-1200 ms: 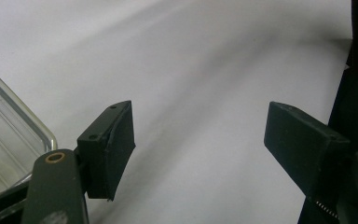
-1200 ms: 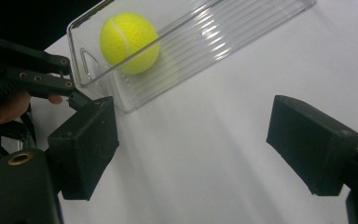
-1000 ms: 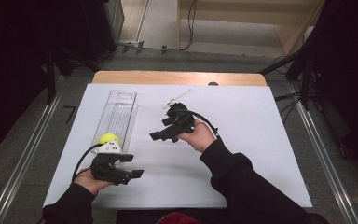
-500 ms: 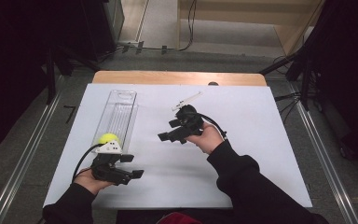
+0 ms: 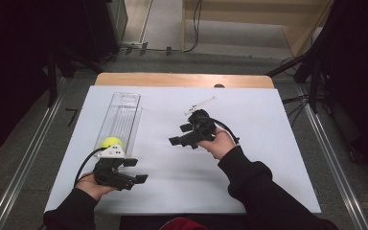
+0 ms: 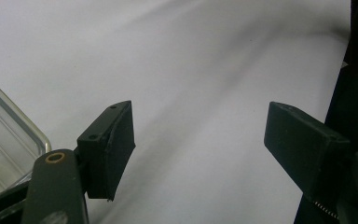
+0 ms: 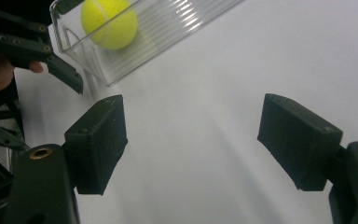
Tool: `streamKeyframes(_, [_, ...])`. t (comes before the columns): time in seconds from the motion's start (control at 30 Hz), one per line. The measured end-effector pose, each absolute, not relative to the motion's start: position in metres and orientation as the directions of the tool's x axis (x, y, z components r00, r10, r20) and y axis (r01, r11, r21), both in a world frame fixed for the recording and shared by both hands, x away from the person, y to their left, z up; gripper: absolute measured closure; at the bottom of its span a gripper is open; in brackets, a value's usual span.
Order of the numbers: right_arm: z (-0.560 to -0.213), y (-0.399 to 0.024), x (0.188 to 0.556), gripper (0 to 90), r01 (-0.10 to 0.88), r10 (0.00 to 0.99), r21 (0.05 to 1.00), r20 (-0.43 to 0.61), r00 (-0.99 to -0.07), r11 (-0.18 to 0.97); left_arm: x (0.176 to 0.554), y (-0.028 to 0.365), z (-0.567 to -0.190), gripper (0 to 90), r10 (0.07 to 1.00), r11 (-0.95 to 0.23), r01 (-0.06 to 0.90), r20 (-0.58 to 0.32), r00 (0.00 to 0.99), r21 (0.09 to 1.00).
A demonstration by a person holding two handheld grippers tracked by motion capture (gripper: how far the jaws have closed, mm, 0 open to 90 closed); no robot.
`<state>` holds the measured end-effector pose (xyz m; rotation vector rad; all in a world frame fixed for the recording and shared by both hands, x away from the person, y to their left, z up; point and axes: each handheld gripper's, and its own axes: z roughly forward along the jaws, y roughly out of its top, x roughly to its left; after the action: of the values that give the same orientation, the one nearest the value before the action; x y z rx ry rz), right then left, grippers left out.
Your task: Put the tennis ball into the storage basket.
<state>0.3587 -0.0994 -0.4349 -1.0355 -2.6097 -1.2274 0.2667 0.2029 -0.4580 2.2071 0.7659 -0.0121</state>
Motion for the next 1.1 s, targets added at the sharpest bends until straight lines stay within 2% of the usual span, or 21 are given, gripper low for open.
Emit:
streamKeyframes(0.23, [-0.441,-0.107,0.356,21.4,0.625,0.548,0.654,0.363,-0.754,0.426,0.267,0.203,-0.458,25.1,0.523,-0.512,0.532,-0.246,0.816,0.675])
streamKeyframes(0.73, [-0.452,-0.124,0.344,21.4,0.63,0.558,0.643,0.355,-0.75,0.437,0.267,0.203,-0.458,25.1,0.524,-0.511,0.531,-0.245,0.816,0.676])
streamKeyframes(1.1, [-0.454,-0.146,0.331,21.1,0.647,0.589,0.648,0.358,-0.724,0.401,0.267,0.203,-0.459,25.1,0.528,-0.51,0.535,-0.246,0.813,0.674])
